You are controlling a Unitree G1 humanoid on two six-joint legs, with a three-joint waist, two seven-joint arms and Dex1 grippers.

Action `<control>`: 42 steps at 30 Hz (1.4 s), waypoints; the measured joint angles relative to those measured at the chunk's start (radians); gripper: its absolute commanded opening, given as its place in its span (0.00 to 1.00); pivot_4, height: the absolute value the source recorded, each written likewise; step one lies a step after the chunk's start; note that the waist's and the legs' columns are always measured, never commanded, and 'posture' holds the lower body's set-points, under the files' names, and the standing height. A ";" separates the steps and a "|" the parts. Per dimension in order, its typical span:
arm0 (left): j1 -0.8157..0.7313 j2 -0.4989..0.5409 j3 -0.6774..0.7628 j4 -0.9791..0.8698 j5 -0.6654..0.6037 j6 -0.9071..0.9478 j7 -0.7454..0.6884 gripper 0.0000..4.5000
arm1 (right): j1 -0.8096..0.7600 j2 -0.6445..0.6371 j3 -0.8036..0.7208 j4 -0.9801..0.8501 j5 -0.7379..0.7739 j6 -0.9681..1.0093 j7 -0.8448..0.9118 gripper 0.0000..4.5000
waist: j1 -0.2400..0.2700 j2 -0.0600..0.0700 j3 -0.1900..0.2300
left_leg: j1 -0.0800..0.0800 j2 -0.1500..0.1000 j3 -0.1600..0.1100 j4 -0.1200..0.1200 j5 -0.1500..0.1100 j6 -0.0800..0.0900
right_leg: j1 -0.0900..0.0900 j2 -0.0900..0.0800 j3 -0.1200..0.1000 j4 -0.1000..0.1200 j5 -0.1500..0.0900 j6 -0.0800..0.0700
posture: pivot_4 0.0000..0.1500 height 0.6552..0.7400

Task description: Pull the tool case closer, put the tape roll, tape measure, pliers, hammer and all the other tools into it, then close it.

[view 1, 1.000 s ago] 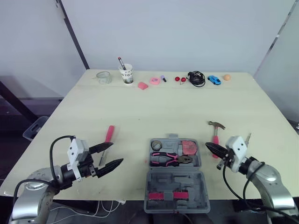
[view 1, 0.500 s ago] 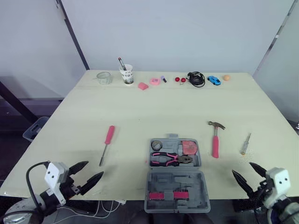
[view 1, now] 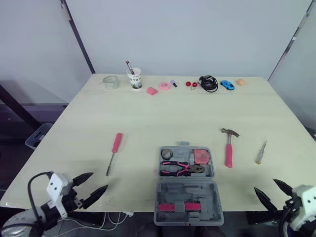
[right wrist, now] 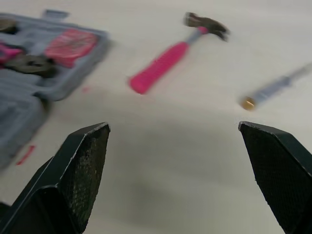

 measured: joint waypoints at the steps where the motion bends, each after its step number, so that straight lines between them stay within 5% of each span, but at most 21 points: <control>1: -0.031 0.005 -0.010 -0.009 -0.001 0.013 -0.007 1.00 | -0.014 -0.022 0.011 -0.004 0.001 0.010 0.013 0.99 | 0.000 0.000 0.000 | 0.000 0.000 0.000 0.000 0.000 0.000 | 0.000 0.000 0.000 0.000 0.000 0.000 | 1.00 1.00; 11: -0.192 0.119 -0.240 -0.074 0.090 0.046 -0.146 1.00 | -0.151 -0.177 0.125 0.001 -0.010 0.101 0.143 0.99 | -0.001 0.001 0.001 | -0.001 -0.002 0.001 0.000 0.000 0.001 | 0.001 0.009 0.000 0.000 0.000 0.000 | 1.00 1.00; 16: -0.320 0.120 -0.343 -0.100 0.109 0.119 -0.167 1.00 | -0.319 -0.222 0.242 0.065 -0.072 0.128 0.189 0.58 | -0.001 0.001 0.001 | 0.000 -0.004 0.001 0.002 0.000 0.001 | 0.002 0.011 0.000 0.000 0.000 0.001 | 1.00 1.00; 19: -0.349 0.118 -0.391 -0.089 0.114 0.146 -0.187 0.81 | -0.392 -0.228 0.310 0.096 -0.108 0.140 0.206 0.26 | -0.002 0.000 0.001 | -0.001 -0.003 0.002 0.002 0.000 0.001 | 0.002 0.015 0.000 0.000 0.001 0.002 | 1.00 1.00; 21: -0.375 0.112 -0.414 -0.058 0.131 0.146 -0.193 0.59 | -0.437 -0.229 0.356 0.120 -0.138 0.151 0.214 0.03 | 0.000 0.000 0.002 | -0.001 -0.002 0.001 0.002 0.000 0.001 | 0.002 0.017 0.000 0.000 0.001 0.002 | 1.00 1.00; 22: -0.381 0.112 -0.420 -0.053 0.133 0.146 -0.194 0.53 | -0.446 -0.229 0.367 0.122 -0.145 0.152 0.217 0.00 | 0.001 0.000 0.002 | -0.001 -0.001 0.001 0.002 0.000 0.001 | 0.002 0.018 -0.001 0.000 0.001 0.002 | 1.00 1.00; 28: -0.446 0.110 -0.475 0.018 0.175 0.144 -0.228 0.03 | -0.567 -0.234 0.470 0.171 -0.214 0.173 0.248 0.00 | 0.001 0.001 0.002 | -0.001 -0.001 0.002 0.002 0.000 0.001 | 0.002 0.019 0.001 0.001 0.001 0.002 | 1.00 1.00; 42: -0.506 0.063 -0.573 0.152 0.287 0.102 -0.249 0.03 | -0.636 -0.263 0.576 0.221 -0.328 0.171 0.293 0.00 | 0.005 0.001 0.003 | -0.002 -0.001 0.002 0.003 0.000 0.001 | 0.002 0.019 0.001 0.001 0.002 0.003 | 1.00 1.00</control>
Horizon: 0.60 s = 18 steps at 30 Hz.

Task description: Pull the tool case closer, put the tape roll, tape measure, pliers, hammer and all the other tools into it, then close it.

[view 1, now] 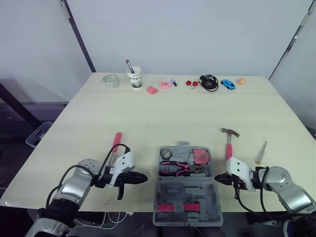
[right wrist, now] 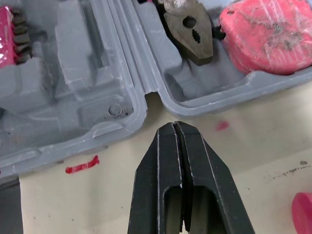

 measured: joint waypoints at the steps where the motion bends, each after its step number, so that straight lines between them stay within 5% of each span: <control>1: 0.000 -0.007 -0.008 0.005 0.003 -0.005 -0.001 0.03 | 0.000 0.000 0.000 0.000 -0.004 0.000 0.000 0.00 | 0.000 0.000 0.000 | 0.000 0.000 0.000 0.000 0.000 0.000 | 0.000 0.000 0.000 0.000 0.000 0.000 | 1.00 1.00; 18: -0.061 -0.070 -0.027 0.078 0.059 -0.050 -0.002 0.03 | -0.022 0.034 0.039 0.027 -0.031 -0.008 -0.002 0.00 | 0.000 0.000 0.000 | 0.000 0.000 0.000 0.001 0.000 0.000 | 0.000 0.000 0.000 0.001 0.001 0.001 | 1.00 1.00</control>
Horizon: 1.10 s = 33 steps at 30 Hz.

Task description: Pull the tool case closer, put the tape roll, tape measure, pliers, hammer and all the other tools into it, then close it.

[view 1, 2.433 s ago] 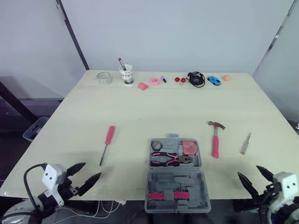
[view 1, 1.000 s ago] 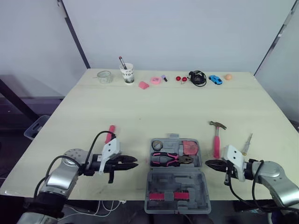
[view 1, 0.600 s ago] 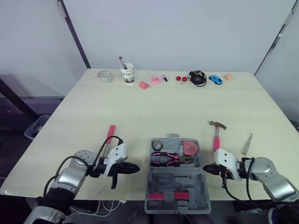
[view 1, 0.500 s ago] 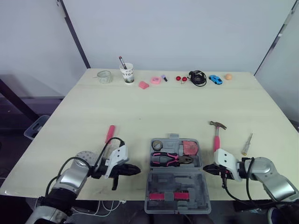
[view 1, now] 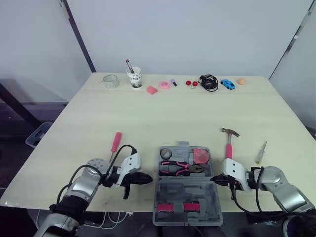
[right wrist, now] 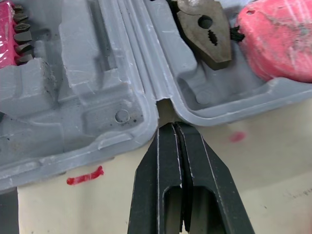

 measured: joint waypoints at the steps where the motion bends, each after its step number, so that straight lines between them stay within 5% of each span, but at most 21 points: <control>1: -0.003 -0.005 -0.004 0.001 0.001 -0.001 0.000 0.03 | 0.000 0.002 0.001 0.006 -0.004 -0.005 0.000 0.00 | 0.000 0.000 0.000 | 0.000 0.000 0.000 0.000 0.000 0.000 | 0.000 0.000 0.000 0.000 0.000 0.000 | 1.00 1.00; 33: -0.068 -0.081 -0.049 0.041 0.042 0.037 -0.022 0.03 | -0.011 0.024 0.000 0.051 -0.025 -0.045 -0.001 0.00 | 0.002 0.000 -0.002 | 0.001 0.000 0.000 0.001 0.000 0.000 | 0.001 0.000 0.000 0.002 0.000 0.000 | 1.00 1.00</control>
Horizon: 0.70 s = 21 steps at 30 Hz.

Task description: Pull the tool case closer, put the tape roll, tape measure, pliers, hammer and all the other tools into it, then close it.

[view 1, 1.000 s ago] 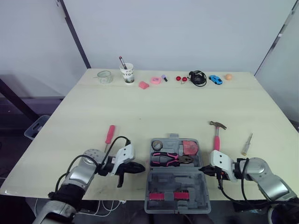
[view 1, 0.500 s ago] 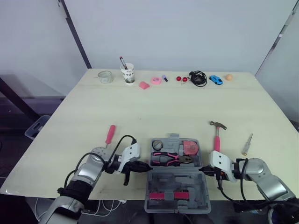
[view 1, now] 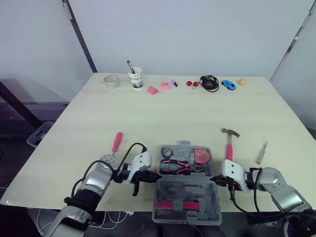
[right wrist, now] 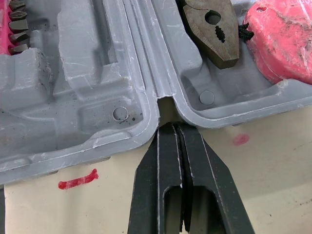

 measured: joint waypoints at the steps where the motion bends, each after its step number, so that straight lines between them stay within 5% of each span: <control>1: 0.000 0.000 0.000 0.000 0.000 0.001 0.000 0.03 | -0.001 0.000 0.000 0.001 0.000 0.000 0.000 0.00 | 0.000 0.000 0.000 | 0.000 0.000 0.000 0.000 0.000 0.000 | 0.000 0.000 0.000 0.000 0.000 0.000 | 1.00 1.00; 21: -0.071 -0.010 0.008 0.075 0.025 -0.009 0.026 0.03 | -0.084 0.060 -0.011 0.109 -0.009 -0.012 -0.035 0.00 | -0.005 0.000 0.000 | 0.001 0.000 -0.001 0.001 0.000 0.000 | 0.000 0.002 0.002 0.003 0.000 0.000 | 1.00 1.00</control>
